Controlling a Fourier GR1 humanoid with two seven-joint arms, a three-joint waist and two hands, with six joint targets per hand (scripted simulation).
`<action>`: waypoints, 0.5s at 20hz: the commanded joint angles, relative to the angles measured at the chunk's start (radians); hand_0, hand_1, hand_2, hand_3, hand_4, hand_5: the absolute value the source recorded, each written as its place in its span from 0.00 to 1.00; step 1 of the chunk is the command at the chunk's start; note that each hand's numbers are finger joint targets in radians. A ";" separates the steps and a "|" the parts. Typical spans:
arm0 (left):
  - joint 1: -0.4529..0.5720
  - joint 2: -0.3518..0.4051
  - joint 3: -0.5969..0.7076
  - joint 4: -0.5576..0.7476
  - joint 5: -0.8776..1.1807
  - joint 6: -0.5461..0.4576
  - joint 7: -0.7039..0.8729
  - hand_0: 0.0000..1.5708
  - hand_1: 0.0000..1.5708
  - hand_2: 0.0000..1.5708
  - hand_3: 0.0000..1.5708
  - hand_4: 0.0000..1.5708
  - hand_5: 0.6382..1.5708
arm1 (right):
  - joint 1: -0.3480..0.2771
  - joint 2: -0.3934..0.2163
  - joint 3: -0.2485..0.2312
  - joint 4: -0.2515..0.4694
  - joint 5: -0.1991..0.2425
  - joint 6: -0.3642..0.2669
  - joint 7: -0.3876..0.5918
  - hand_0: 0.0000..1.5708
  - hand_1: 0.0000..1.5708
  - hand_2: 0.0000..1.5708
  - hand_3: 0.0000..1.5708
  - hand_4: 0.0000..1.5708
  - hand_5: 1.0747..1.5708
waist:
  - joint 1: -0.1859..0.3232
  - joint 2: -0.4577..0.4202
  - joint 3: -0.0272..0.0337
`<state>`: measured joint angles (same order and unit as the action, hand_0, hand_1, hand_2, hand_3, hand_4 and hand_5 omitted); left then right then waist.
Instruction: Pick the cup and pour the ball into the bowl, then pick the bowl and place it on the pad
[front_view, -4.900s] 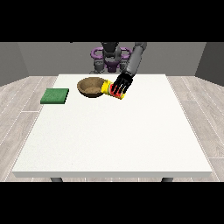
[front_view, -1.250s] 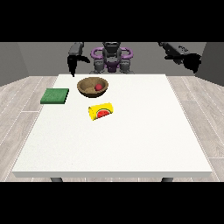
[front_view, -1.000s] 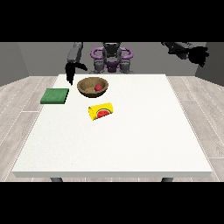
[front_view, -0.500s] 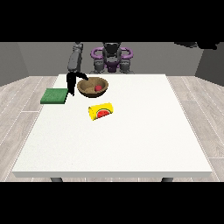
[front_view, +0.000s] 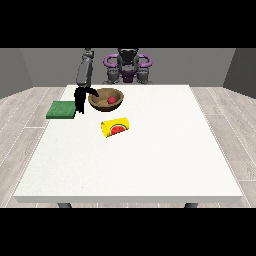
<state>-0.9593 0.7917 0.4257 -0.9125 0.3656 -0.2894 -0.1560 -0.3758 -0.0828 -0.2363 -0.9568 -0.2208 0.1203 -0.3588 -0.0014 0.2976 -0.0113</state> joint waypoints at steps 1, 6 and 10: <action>-0.001 0.002 0.009 -0.008 0.019 -0.013 -0.011 0.00 0.00 0.00 0.00 0.00 0.95 | -0.037 0.011 -0.002 0.097 0.009 -0.013 -0.021 0.00 0.00 0.00 0.00 0.20 0.99 | 0.019 0.037 0.0120; -0.081 0.028 -0.008 -0.021 0.030 0.008 0.082 0.00 0.00 0.00 0.00 0.00 0.96 | -0.086 0.046 0.010 0.115 0.023 -0.065 -0.021 0.00 0.00 0.00 0.00 0.19 0.99 | 0.021 0.042 0.0128; -0.093 0.018 -0.016 -0.033 0.043 -0.013 0.079 0.00 0.00 0.00 0.00 0.00 0.97 | -0.107 0.059 0.017 0.107 0.039 -0.122 -0.012 0.00 0.00 0.00 0.00 0.28 1.00 | 0.072 0.057 0.0123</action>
<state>-1.0202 0.8152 0.4232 -0.9320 0.3957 -0.2970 -0.1072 -0.3930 -0.0547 -0.2292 -0.9369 -0.1980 0.0666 -0.4558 0.0161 0.3202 -0.0240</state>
